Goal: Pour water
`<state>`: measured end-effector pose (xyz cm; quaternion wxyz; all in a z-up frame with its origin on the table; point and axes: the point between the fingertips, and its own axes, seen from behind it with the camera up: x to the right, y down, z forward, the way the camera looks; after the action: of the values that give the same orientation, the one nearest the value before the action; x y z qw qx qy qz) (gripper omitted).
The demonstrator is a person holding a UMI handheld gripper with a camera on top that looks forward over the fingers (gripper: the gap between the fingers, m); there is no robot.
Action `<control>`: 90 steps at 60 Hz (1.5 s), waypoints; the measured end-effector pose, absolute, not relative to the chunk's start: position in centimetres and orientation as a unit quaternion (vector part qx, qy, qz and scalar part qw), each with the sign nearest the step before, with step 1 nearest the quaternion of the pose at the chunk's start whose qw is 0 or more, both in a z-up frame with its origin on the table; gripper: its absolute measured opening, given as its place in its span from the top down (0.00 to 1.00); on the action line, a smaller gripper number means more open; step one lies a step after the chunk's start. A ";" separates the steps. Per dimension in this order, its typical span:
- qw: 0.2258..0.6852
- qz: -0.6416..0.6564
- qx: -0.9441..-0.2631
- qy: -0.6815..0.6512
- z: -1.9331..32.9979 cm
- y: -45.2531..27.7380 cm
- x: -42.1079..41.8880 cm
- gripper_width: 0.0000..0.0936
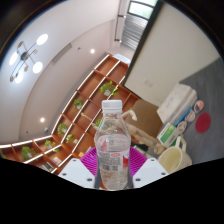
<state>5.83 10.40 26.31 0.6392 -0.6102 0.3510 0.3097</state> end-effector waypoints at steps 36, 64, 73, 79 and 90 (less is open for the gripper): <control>0.595 -0.211 -0.747 0.210 16.8 9.8 30.4 0.56; 0.595 -0.176 -0.747 0.236 10.7 10.9 31.6 0.43; 0.583 -0.146 -0.758 0.254 9.7 9.8 31.0 0.19; 0.587 -0.115 -0.765 0.240 9.4 9.5 28.9 0.05; 0.578 -0.136 -0.778 0.204 10.0 4.4 25.5 0.06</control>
<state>25.47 4.42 10.01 0.5784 -0.7781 0.2038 -0.1359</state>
